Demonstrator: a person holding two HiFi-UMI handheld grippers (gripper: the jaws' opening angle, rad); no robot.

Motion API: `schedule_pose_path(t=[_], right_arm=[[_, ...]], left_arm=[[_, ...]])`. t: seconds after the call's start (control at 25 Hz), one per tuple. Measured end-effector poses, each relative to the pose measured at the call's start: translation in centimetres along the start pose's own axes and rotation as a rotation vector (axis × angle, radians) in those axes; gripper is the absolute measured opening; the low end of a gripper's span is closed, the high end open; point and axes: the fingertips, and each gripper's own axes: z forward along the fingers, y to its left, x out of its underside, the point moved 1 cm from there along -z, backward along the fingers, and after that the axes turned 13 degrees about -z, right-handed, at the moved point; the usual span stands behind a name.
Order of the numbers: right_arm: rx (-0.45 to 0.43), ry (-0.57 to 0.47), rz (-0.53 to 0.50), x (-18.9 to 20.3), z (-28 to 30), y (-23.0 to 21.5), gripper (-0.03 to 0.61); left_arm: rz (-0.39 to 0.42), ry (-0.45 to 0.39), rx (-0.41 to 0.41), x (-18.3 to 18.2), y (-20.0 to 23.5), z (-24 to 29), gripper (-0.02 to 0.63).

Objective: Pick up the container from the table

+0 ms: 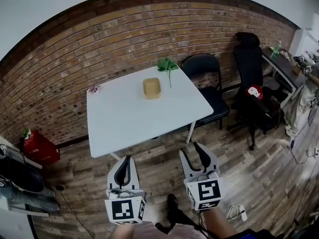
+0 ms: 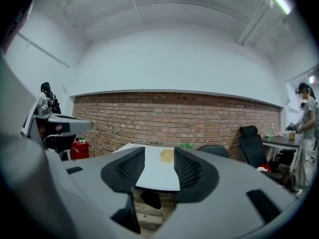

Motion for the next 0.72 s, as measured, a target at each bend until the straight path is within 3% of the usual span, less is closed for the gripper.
schedule_pose_path(t=[0.36,0.72], right_arm=[[-0.029,-0.008,0.013,0.2,6.7,-4.5,0.184],[-0.047,-0.046,0.002,-0.8,11.1,-6.8,0.182]], left_arm=[[0.024,-0.001,-0.025,-1.0,-0.2,7.6,0.009],[0.035,-0.035,-0.062,-2.3,0.6,11.4,0.009]])
